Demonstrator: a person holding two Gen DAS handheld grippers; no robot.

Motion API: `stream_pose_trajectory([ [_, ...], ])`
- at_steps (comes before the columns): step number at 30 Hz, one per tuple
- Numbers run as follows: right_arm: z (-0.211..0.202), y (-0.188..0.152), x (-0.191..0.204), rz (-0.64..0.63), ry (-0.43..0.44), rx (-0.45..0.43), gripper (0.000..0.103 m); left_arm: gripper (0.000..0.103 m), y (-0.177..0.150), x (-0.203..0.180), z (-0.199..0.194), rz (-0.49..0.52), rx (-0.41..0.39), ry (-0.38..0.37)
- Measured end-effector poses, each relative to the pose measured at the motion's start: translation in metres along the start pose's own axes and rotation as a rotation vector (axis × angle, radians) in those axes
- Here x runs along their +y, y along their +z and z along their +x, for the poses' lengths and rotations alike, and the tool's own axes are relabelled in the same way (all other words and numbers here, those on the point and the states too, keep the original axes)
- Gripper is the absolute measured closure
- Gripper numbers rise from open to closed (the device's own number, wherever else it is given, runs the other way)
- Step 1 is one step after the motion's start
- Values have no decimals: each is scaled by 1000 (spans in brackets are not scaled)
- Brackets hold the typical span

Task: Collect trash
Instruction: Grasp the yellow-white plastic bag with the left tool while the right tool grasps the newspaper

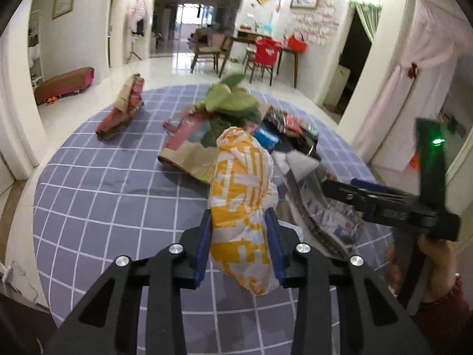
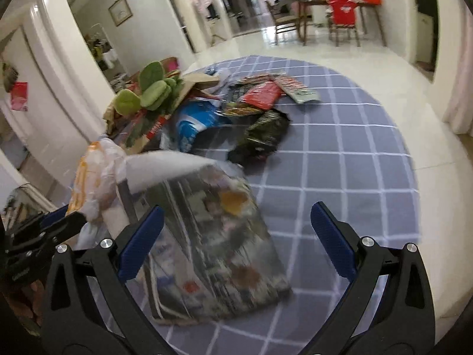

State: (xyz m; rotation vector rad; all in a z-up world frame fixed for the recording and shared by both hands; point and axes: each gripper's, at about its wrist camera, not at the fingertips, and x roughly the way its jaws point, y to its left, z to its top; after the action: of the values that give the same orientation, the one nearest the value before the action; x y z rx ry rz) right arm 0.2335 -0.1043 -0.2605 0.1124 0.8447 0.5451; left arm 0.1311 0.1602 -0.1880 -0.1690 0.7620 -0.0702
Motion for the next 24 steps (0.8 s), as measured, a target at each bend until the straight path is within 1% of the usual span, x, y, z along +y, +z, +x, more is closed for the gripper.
stream_pose_trajectory([
  [1, 4, 3, 2, -14, 12, 4, 6, 69, 1, -1, -3, -6, -17, 6],
  [2, 9, 5, 3, -23, 18, 20, 6, 69, 1, -4, -3, 1, -17, 10],
  [4, 17, 8, 5, -35, 47, 44, 6, 69, 1, -8, -1, 5, -9, 28],
  [6, 20, 11, 10, -72, 54, 50, 6, 69, -1, -8, 2, -14, 0, 56],
  [9, 23, 14, 13, -83, 59, 58, 6, 69, -5, -8, 4, -33, 5, 88],
  [10, 23, 14, 15, -90, 66, 62, 6, 69, -5, -8, 6, -37, 14, 80],
  [11, 24, 13, 17, -97, 79, 66, 10, 69, -5, -10, 7, -40, 23, 62],
  [12, 23, 11, 20, -97, 107, 70, 22, 69, -6, -12, 7, -41, 27, 53],
  [13, 23, 10, 20, -93, 119, 76, 24, 69, -6, -15, 8, -32, 26, 58],
  [14, 22, 9, 22, -82, 131, 83, 29, 69, -6, -19, 9, -18, 21, 67],
  [15, 21, 8, 22, -77, 138, 87, 36, 69, -6, -21, 9, -19, 21, 75],
  [16, 20, 7, 23, -70, 148, 91, 40, 69, -7, -20, 9, -24, 22, 74],
  [17, 18, 5, 22, -62, 157, 97, 47, 69, -7, -20, 10, -27, 23, 72],
  [18, 16, 2, 22, -54, 170, 104, 56, 69, -7, -19, 10, -26, 22, 77],
  [19, 14, 1, 22, -47, 182, 106, 60, 69, -6, -18, 10, -21, 17, 89],
  [20, 10, -1, 21, -29, 207, 105, 66, 69, -6, -18, 10, -20, 17, 92],
  [21, 7, -3, 20, -18, 234, 104, 70, 69, -6, -17, 11, -20, 20, 92],
  [23, -1, -6, 21, 3, 309, 97, 71, 69, -7, -16, 13, -18, 31, 95],
  [24, -7, -7, 21, 9, 335, 98, 74, 69, -8, -16, 15, -15, 36, 93],
])
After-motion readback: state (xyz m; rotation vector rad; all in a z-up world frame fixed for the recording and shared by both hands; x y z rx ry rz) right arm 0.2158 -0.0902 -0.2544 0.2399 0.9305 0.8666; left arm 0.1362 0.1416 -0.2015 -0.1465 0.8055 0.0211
